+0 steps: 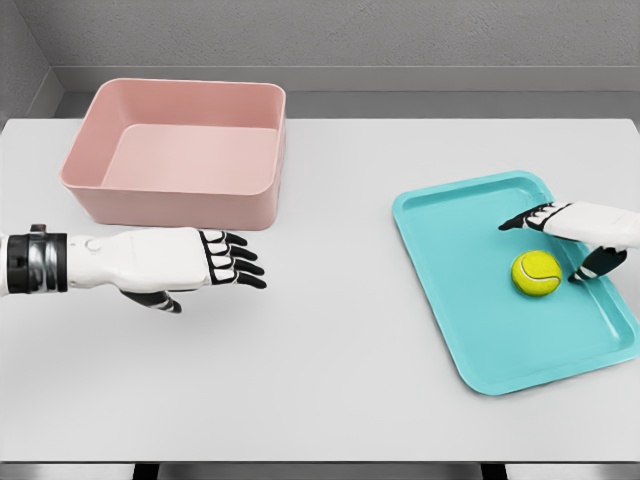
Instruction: Put the tennis from the blue tray into the pink basket with both arms
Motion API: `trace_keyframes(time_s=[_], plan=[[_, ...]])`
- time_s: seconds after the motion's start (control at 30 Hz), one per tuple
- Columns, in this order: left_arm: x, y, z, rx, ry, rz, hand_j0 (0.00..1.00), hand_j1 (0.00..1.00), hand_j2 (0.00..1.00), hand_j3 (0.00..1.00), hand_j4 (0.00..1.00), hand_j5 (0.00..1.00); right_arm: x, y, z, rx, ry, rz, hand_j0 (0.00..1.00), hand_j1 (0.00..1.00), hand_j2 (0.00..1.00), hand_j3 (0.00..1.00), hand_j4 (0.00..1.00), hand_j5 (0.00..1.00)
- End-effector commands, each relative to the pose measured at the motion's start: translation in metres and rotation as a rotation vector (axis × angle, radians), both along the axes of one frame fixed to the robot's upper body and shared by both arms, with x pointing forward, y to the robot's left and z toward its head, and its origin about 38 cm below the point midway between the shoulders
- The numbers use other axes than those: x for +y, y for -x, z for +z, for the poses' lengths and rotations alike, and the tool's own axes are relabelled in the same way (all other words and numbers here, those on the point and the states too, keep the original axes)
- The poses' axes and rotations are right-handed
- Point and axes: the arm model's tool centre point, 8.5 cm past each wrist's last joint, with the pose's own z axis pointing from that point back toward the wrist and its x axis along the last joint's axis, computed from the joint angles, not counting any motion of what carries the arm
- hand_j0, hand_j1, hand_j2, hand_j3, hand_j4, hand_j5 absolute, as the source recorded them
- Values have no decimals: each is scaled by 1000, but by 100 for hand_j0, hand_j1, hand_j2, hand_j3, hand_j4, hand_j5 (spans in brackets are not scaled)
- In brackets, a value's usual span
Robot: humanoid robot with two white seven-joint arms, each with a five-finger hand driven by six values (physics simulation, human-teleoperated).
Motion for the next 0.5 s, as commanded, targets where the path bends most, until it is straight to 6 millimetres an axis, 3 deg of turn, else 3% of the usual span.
trace_keyframes(time_s=[0.0,0.47], plan=[[0,0,1,2,5,3,100,100,100,100,100,100,4,2,5,-7,-2,15,100,100,100,100,100,100],[1,-2,4,-7,5,7,100,100,100,100,100,100,20,18,0,25,22,96,100,100,100,100,100,100]])
